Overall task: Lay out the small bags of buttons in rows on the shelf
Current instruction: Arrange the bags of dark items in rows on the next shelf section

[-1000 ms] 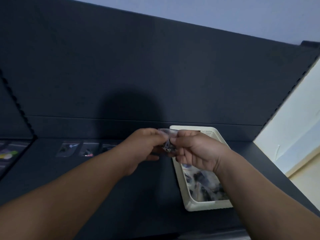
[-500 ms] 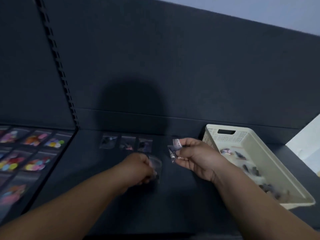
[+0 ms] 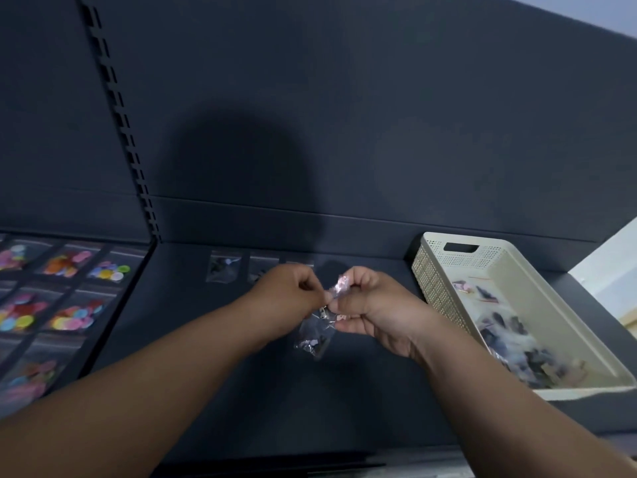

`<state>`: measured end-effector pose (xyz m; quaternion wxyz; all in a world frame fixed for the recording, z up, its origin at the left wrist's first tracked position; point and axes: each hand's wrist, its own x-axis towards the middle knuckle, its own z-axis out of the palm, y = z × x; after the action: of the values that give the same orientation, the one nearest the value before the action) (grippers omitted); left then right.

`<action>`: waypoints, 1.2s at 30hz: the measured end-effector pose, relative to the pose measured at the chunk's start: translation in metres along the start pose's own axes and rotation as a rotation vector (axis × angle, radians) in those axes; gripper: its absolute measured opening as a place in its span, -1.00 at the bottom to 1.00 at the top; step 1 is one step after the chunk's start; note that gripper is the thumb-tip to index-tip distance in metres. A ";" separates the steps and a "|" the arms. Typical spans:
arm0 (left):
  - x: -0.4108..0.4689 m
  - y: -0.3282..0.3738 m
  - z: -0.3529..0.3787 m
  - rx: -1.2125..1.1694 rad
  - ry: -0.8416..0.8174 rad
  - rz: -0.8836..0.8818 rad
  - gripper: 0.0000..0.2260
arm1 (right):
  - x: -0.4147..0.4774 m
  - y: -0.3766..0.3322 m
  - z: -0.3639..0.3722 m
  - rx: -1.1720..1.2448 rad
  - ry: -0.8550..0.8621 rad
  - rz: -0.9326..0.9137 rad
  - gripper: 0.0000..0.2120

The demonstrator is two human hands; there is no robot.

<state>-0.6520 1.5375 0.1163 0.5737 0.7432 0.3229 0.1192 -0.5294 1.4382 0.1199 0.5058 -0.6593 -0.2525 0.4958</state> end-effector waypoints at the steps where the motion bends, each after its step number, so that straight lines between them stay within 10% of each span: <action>1: 0.001 -0.002 0.000 0.000 0.018 0.000 -0.83 | 0.000 -0.001 0.001 0.007 0.007 0.002 -0.73; 13: 0.003 -0.005 0.008 -0.198 -0.035 -0.223 -0.87 | 0.014 0.007 -0.009 0.196 0.192 -0.010 -0.72; 21: 0.006 -0.018 0.002 0.483 0.082 0.033 -0.93 | 0.036 0.024 -0.028 -0.782 0.480 -0.287 -0.61; 25: 0.011 -0.030 -0.004 0.801 0.131 0.230 -0.82 | 0.026 0.049 -0.023 -1.146 0.280 -0.481 -0.82; 36: 0.028 -0.040 -0.006 1.142 -0.174 0.204 -0.51 | 0.039 0.049 -0.024 -1.300 0.164 -0.429 -0.56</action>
<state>-0.6475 1.5649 0.0761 0.0926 0.9690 0.2144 -0.0805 -0.5012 1.4426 0.0594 0.1122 -0.7997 -0.5843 0.0810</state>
